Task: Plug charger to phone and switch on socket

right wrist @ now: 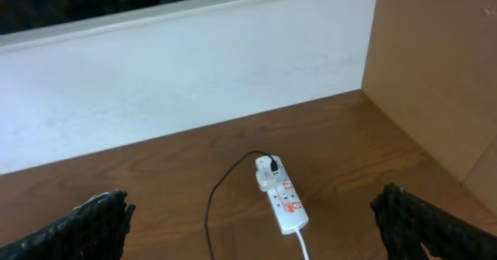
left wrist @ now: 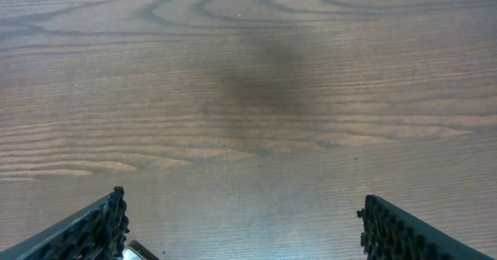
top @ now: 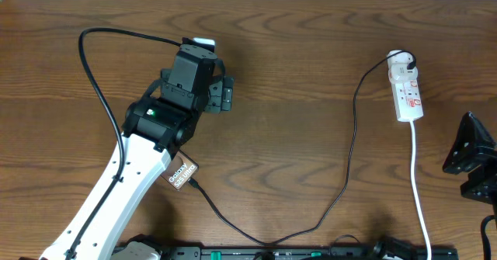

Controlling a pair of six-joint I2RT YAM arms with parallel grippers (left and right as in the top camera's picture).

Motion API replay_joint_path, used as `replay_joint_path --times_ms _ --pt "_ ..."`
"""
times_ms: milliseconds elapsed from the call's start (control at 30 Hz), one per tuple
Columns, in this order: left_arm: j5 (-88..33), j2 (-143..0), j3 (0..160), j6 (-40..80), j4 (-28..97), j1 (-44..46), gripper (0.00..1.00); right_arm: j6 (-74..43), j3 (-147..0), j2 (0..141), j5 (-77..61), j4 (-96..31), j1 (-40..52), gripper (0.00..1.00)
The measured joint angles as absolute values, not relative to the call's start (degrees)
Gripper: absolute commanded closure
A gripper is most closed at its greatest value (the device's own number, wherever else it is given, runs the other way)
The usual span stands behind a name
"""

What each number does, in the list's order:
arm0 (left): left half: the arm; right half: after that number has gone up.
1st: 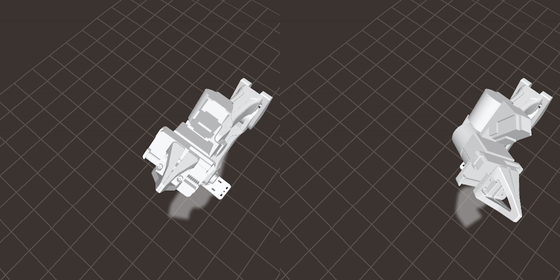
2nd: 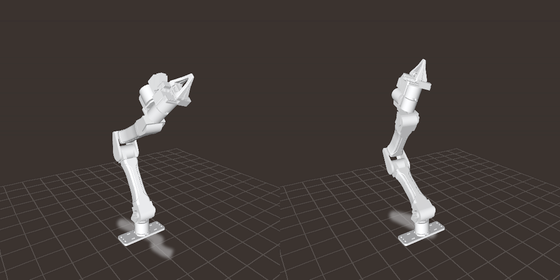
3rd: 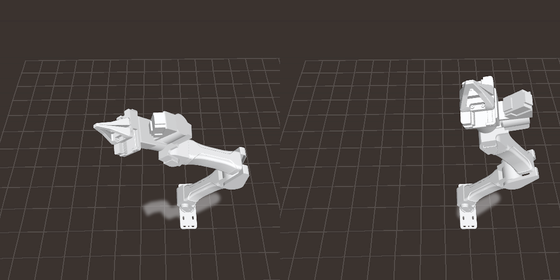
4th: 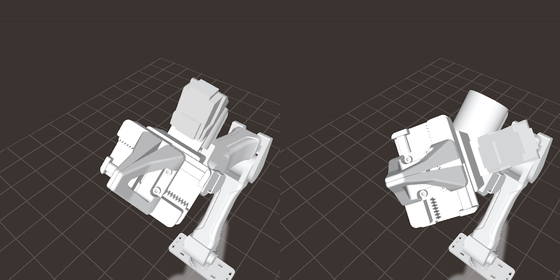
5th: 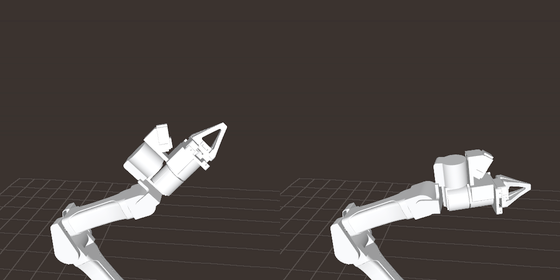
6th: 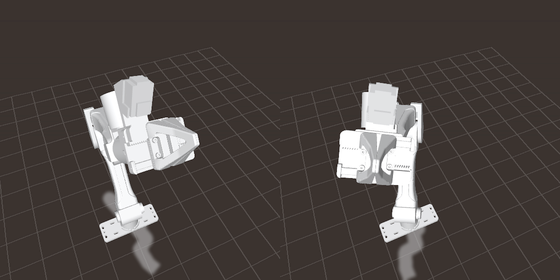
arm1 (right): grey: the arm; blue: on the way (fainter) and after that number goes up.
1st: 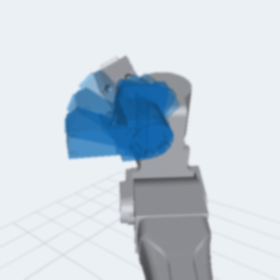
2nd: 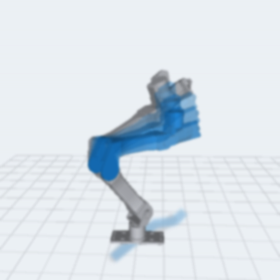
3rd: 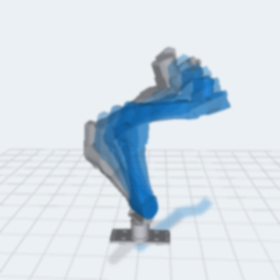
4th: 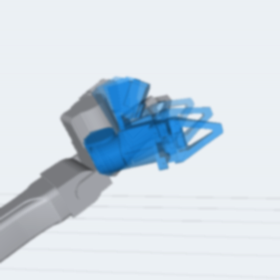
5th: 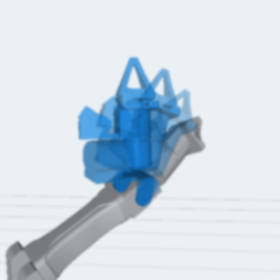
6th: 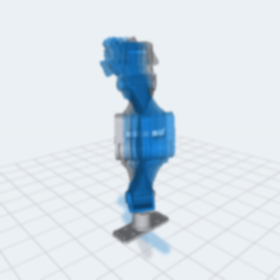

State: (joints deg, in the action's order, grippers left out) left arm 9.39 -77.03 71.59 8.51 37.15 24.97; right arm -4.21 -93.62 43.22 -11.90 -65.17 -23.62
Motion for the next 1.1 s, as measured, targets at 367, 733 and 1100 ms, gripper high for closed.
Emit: replay_joint_path --times_ms 367,733,1100 --pt "9.39 -77.03 71.59 8.49 37.15 24.97 0.08 -3.62 -93.25 43.33 -12.19 -65.6 -23.38 0.01" --pt "9.39 -77.03 71.59 8.49 37.15 24.97 0.08 -3.6 -91.02 43.35 -12.16 -66.63 -23.38 0.01" --pt "9.39 -77.03 71.59 8.49 37.15 24.97 0.08 -3.42 -76.18 44.4 -12.16 -62.11 -23.38 0.01"
